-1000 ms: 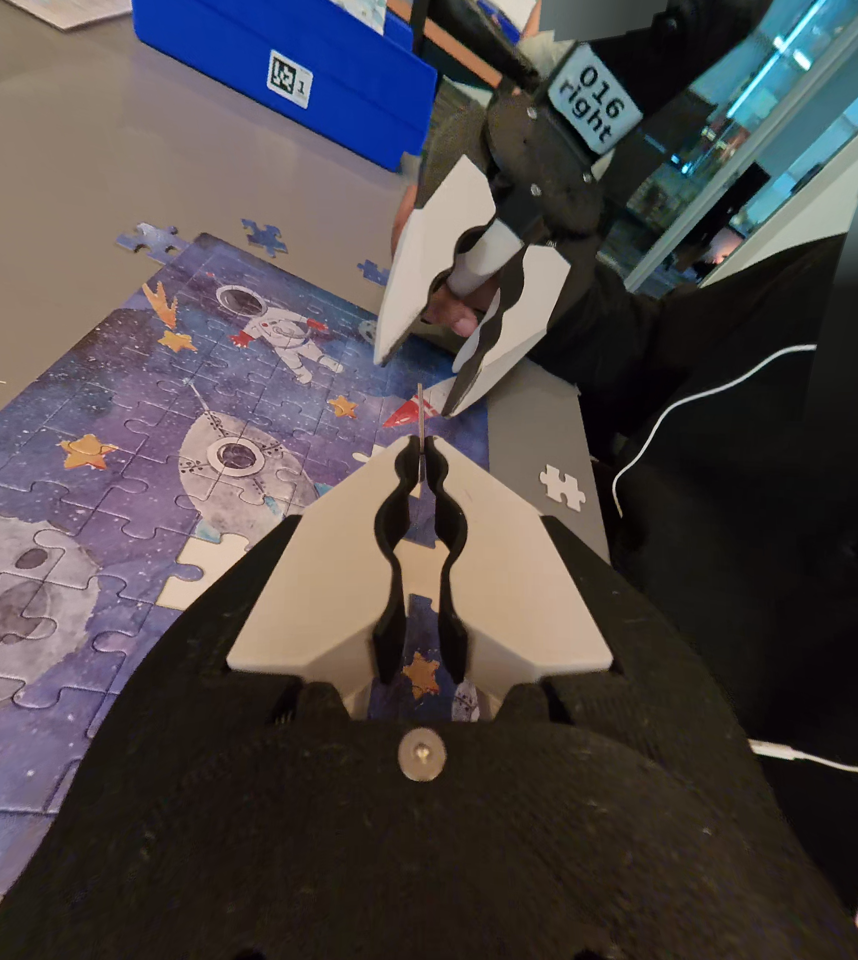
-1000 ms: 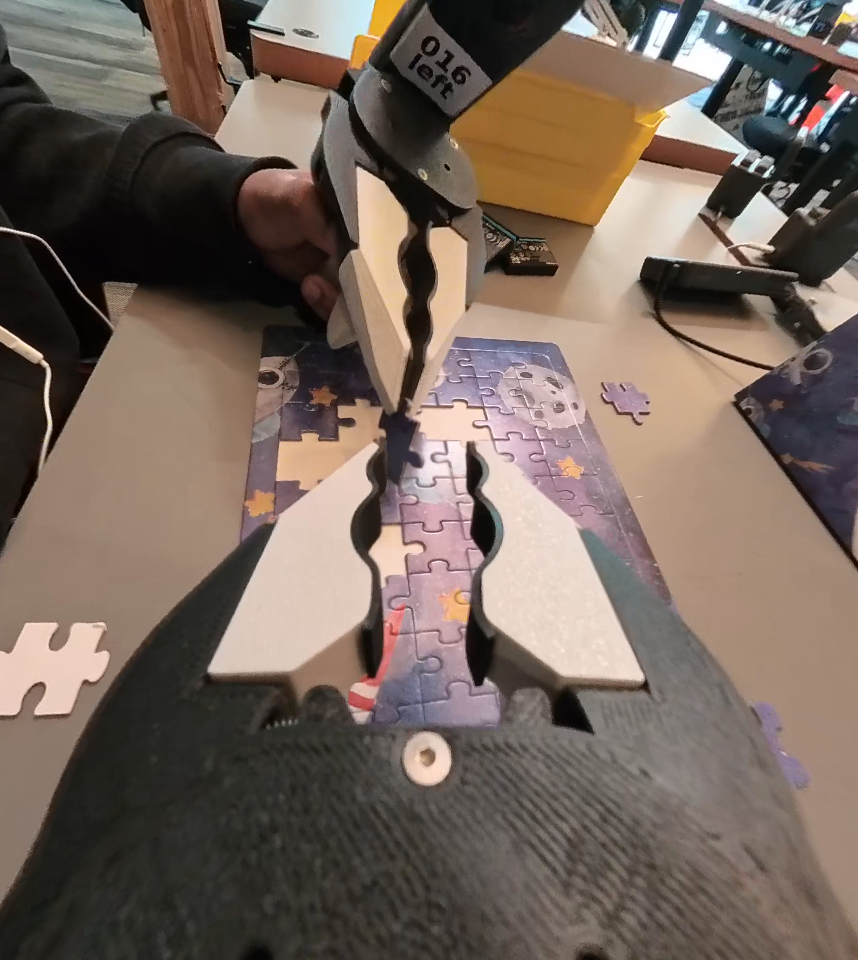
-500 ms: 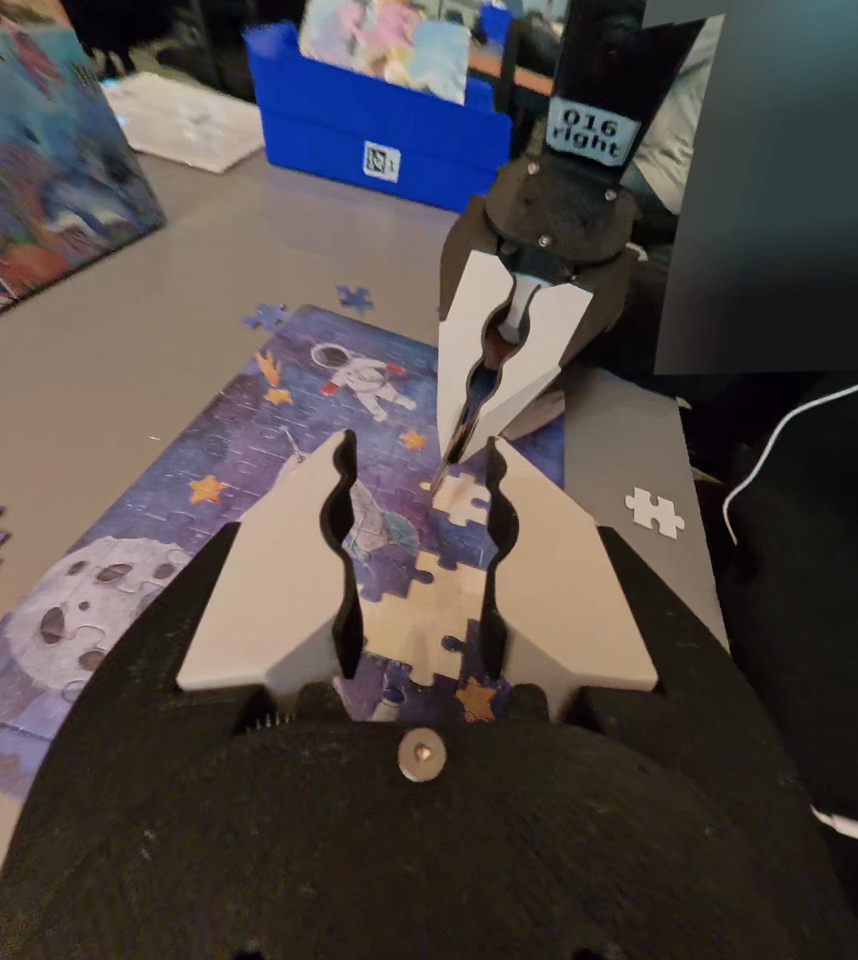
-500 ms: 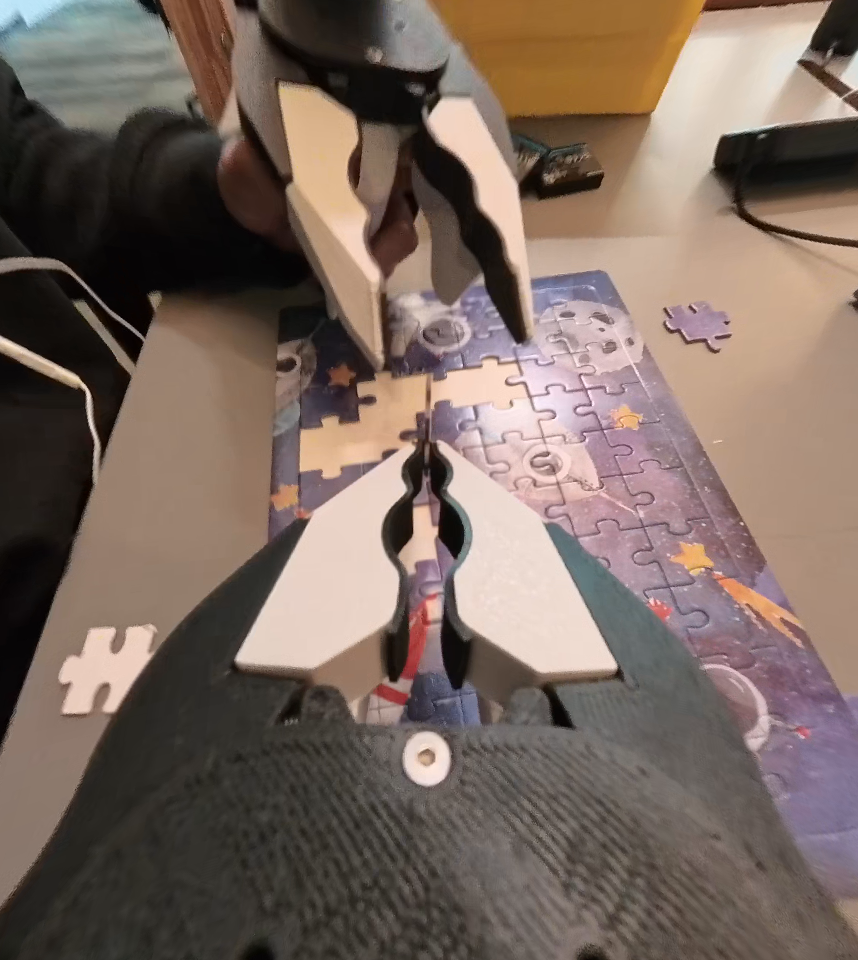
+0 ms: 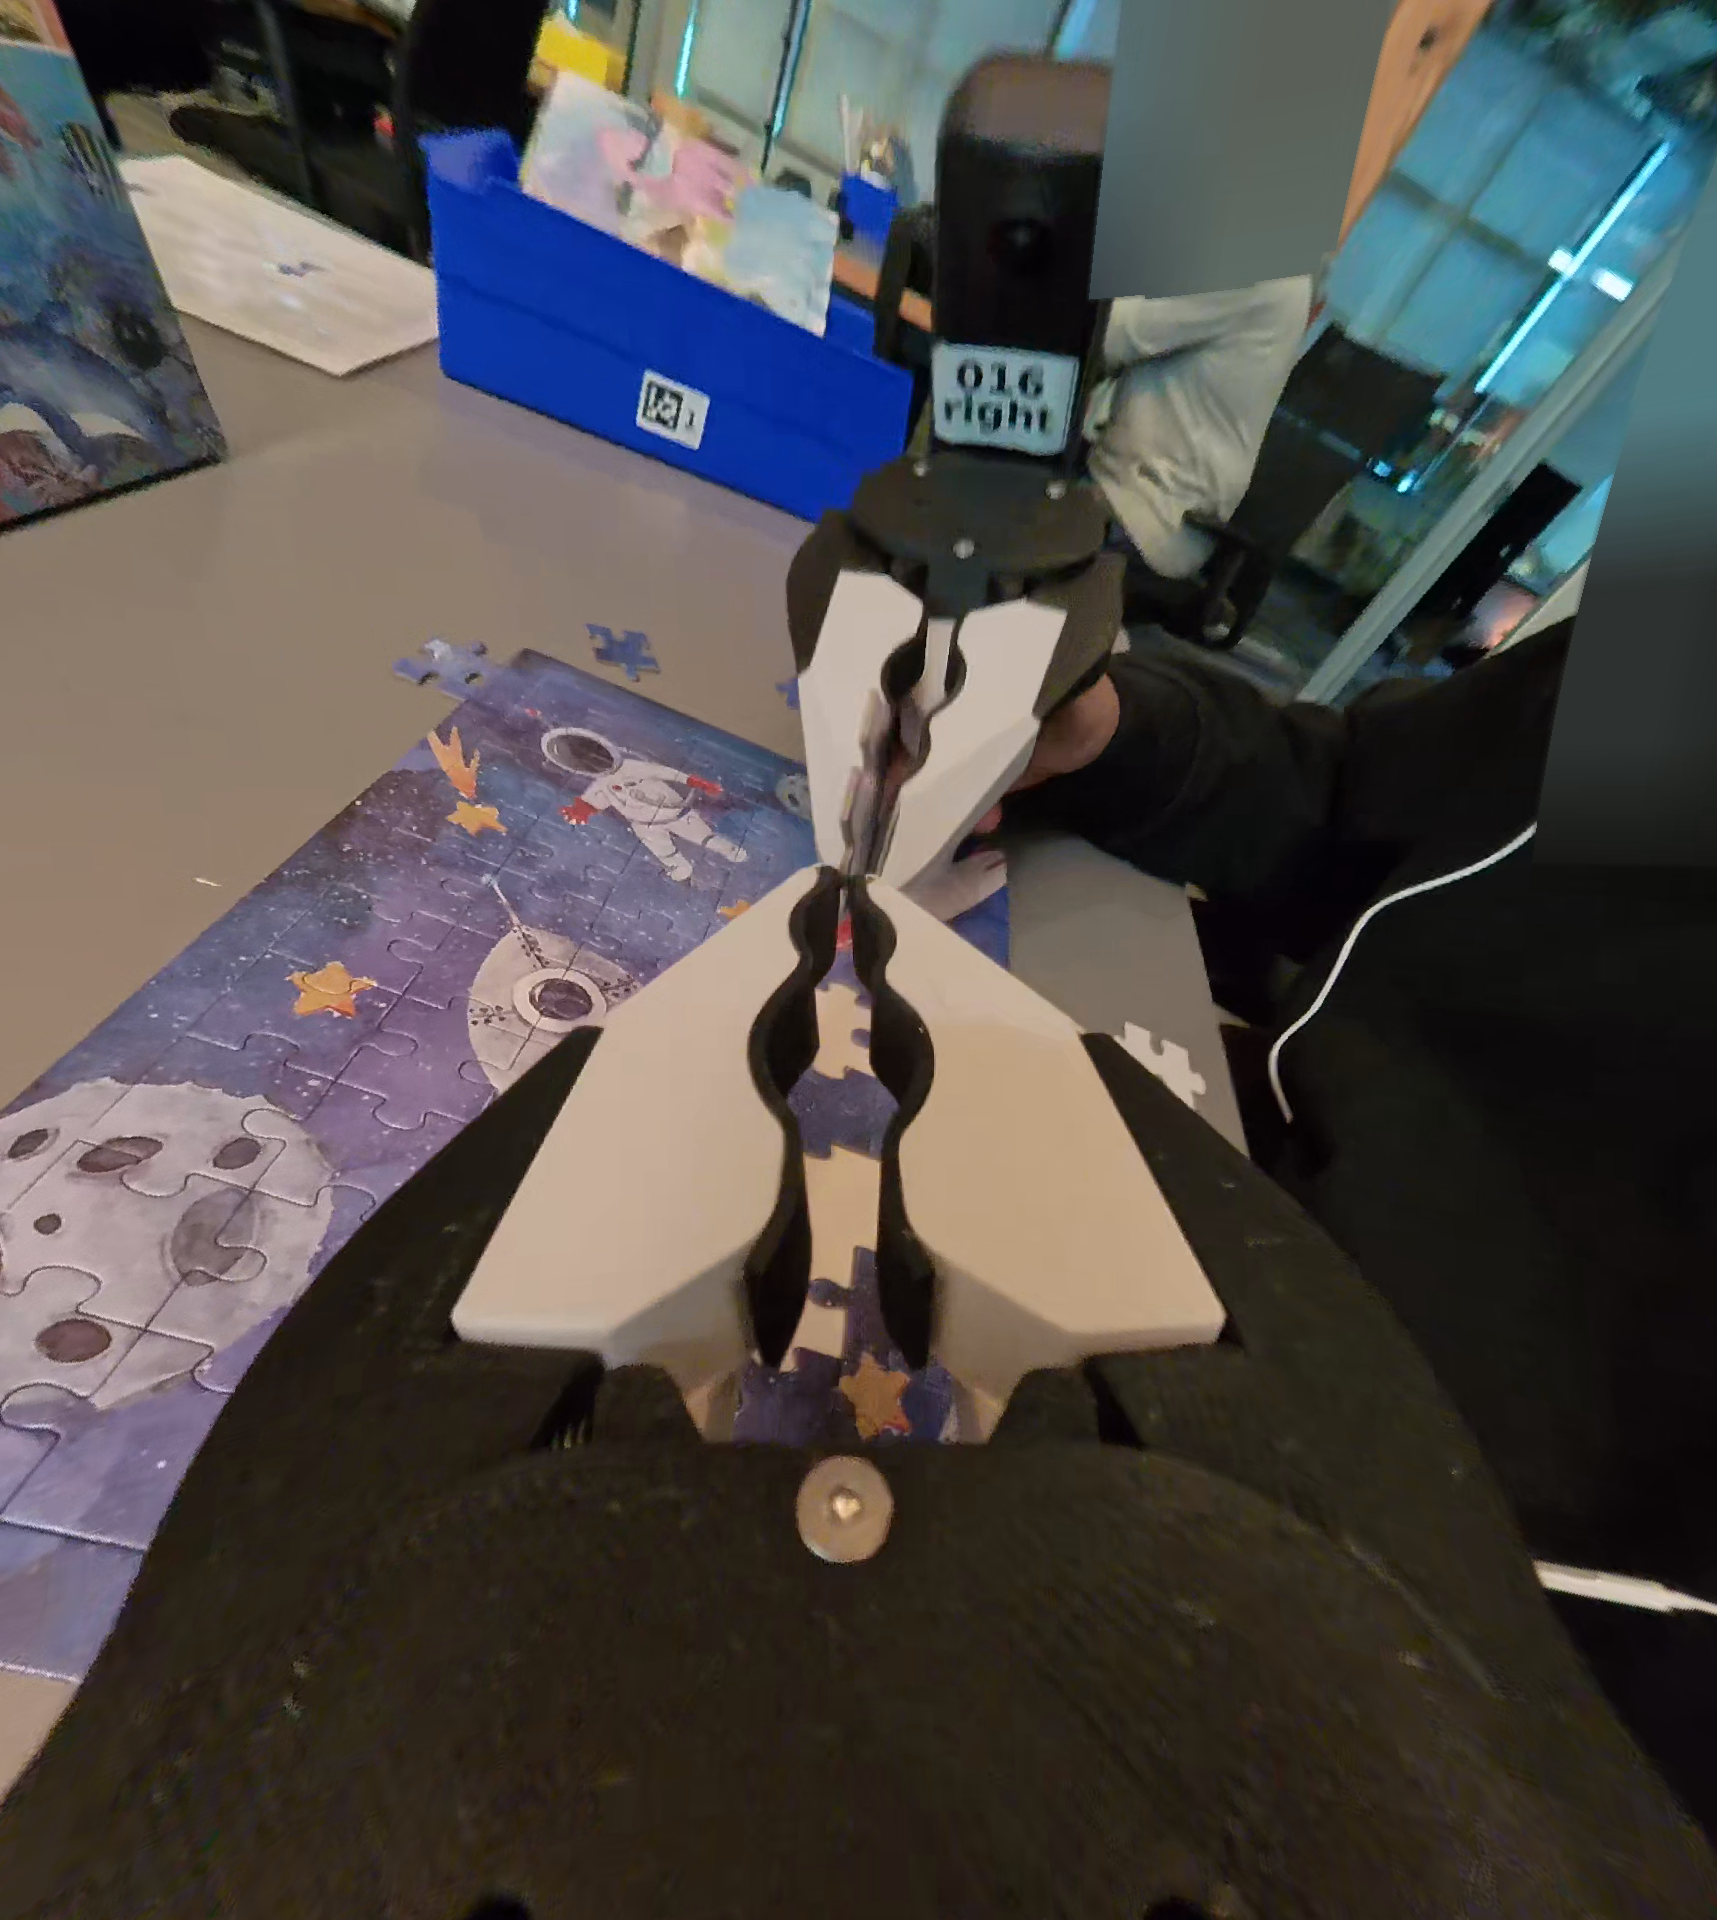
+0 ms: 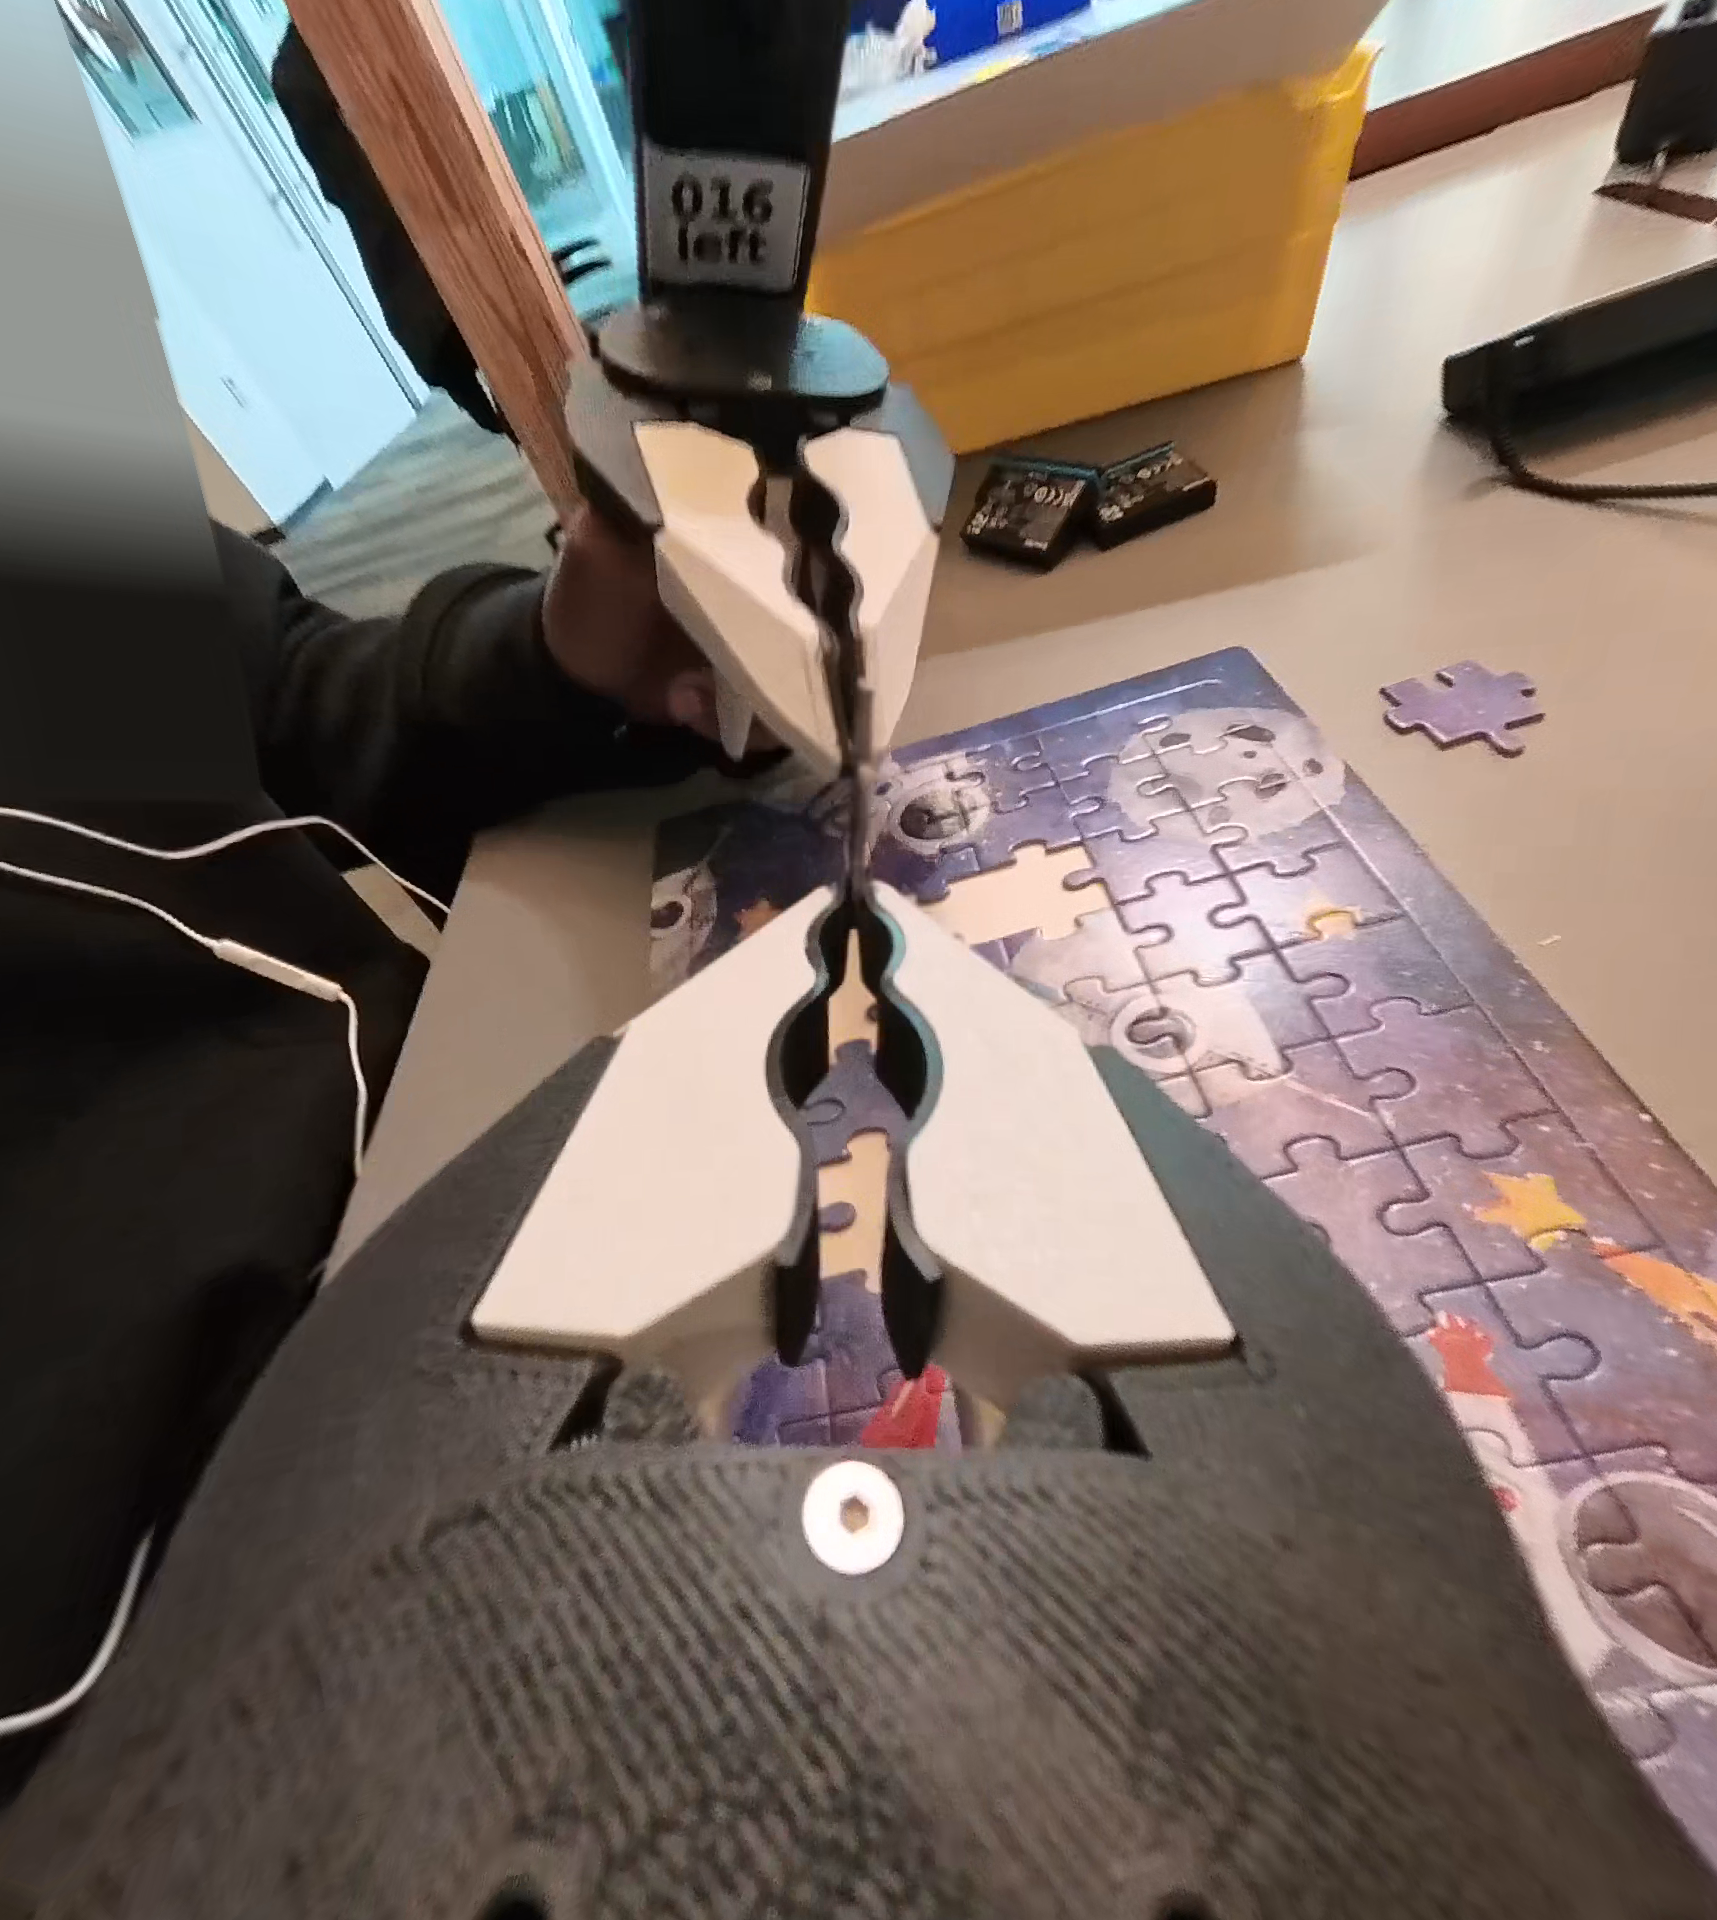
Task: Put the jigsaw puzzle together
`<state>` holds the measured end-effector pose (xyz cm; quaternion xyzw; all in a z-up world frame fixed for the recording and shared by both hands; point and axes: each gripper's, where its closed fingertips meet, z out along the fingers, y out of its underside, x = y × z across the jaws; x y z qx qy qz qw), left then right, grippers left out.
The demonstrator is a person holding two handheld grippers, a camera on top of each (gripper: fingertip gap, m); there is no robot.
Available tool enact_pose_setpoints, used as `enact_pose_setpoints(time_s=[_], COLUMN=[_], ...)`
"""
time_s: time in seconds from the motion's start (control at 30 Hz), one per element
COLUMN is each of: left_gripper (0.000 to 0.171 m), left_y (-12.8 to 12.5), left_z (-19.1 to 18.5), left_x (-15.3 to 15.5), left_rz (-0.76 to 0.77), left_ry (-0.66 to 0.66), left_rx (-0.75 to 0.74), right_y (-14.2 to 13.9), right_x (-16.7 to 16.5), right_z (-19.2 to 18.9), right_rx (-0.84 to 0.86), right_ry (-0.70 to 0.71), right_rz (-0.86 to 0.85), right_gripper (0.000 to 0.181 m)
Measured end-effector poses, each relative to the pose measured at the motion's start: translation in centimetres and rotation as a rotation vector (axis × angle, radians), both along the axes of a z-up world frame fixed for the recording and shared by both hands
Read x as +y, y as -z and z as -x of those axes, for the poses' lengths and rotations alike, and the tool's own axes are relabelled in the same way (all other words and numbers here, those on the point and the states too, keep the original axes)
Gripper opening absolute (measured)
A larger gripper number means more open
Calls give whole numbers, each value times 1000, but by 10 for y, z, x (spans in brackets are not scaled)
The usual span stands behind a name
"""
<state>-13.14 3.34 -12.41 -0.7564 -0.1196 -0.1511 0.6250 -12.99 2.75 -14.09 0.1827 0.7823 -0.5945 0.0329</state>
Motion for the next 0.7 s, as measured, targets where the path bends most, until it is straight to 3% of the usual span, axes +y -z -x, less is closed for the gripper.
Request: enact_pose_setpoints(time_s=[0.2,0.33,0.43,0.53,0.6,0.7], left_gripper=[0,0,0,0,0,0], left_y=[-3,22,44,27,22,38], left_z=[20,44,32,28,36,58], left_x=[-14,-35,-43,-43,-48,-63], left_rz=[1,181,304,187,162,287], left_ry=[-103,-192,-56,30,-15,-182], left_rx=[3,-81,-262,-368,-342,-207], right_y=[6,6,8,13,18,20], right_x=[3,16,16,13,13,13], right_z=[7,20,20,19,19,19], right_rx=[68,120,140,158,170,179], right_ry=[49,116,121,112,110,108], right_rz=[-69,-111,-133,-164,-191,-205], right_gripper=[6,4,5,5,5,5])
